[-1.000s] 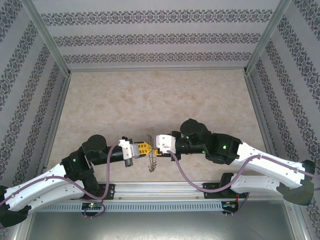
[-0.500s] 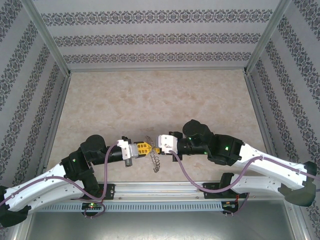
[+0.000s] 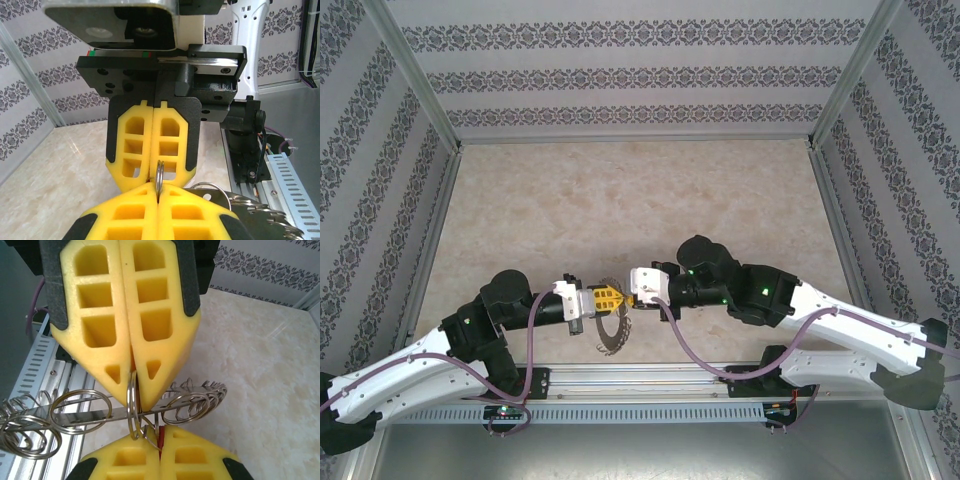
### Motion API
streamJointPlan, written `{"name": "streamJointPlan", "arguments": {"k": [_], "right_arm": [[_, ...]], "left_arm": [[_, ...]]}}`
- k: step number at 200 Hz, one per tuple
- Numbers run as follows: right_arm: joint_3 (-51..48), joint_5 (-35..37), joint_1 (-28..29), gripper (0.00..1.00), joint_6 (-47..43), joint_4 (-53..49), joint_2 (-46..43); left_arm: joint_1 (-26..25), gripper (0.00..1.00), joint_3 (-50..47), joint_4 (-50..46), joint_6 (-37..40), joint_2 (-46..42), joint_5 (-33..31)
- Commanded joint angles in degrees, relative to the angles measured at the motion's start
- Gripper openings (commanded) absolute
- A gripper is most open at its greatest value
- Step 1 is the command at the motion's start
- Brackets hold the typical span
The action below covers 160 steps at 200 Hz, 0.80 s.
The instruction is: Put the keys on the keyring
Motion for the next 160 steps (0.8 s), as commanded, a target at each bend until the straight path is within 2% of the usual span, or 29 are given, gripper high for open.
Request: {"name": "streamJointPlan", "arguments": {"k": [1,160], "right_arm": [[1.5,-1.9,-0.2,0.00,1.2,-0.8,1.6],[2.9,-16.9,-3.6,0.00,2.4,0.8,2.4]], "left_arm": [[-0.5,0.00,0.8,5.6,-0.9,-1.0,3.8],[-0.5,0.00,2.2,6.8,-2.0,-1.0,10.7]]}}
